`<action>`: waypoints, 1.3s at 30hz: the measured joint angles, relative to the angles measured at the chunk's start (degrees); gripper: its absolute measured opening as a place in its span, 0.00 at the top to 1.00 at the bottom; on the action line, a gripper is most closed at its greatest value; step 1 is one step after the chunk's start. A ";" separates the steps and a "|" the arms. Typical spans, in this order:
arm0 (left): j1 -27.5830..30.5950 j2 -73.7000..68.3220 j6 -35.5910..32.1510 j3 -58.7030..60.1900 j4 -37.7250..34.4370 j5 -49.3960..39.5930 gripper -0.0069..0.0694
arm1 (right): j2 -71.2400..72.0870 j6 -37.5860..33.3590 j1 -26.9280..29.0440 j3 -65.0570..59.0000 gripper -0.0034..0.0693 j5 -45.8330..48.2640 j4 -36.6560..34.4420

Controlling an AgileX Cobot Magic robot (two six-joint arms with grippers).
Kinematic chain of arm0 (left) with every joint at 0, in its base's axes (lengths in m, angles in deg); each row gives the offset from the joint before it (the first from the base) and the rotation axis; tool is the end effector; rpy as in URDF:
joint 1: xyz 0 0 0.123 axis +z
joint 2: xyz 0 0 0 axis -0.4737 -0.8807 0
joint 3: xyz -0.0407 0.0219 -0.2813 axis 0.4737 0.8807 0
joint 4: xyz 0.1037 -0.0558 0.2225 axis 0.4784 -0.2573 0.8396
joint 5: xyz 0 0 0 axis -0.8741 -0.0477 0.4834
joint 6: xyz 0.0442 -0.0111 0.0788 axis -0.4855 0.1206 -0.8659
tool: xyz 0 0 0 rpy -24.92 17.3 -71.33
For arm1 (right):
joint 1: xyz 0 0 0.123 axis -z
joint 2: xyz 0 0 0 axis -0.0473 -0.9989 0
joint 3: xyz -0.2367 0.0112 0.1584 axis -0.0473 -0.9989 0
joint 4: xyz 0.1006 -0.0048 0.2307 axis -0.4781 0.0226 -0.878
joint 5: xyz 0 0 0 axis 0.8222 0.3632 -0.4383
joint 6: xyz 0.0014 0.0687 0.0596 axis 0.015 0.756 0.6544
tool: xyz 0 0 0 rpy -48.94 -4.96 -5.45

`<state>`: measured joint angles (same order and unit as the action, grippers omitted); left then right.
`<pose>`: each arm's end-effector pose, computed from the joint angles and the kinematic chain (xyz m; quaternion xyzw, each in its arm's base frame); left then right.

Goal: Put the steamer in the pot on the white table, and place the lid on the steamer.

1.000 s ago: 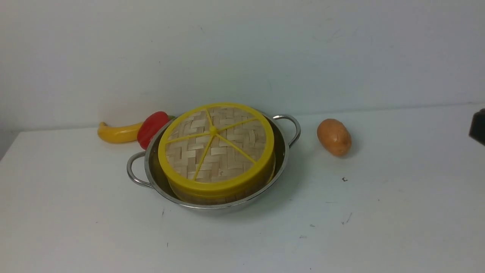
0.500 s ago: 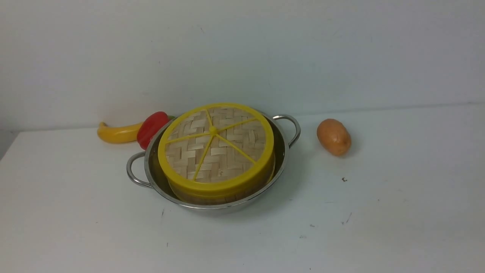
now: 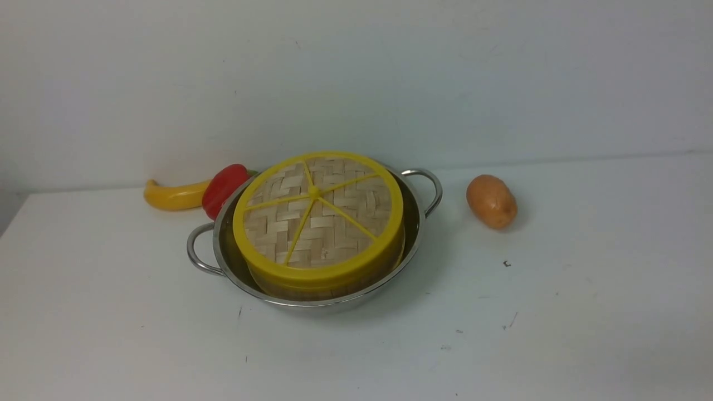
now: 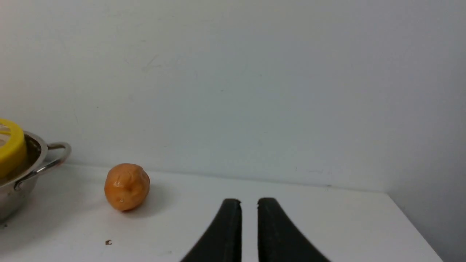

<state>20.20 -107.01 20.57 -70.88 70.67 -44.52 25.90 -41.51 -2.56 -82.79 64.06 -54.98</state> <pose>0.0588 -0.0009 0.3357 0.0819 0.7905 0.0280 0.6063 0.0566 -0.0029 0.1976 -0.0193 0.7297 -0.0396 0.6823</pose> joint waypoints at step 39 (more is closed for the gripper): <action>13.03 18.55 2.45 34.87 -7.81 22.23 0.68 | 0.00 1.31 -0.25 -0.11 0.69 -0.26 -1.00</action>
<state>33.24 -88.46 23.02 -36.02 62.86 -22.28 25.90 -40.20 -2.81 -82.90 63.80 -55.99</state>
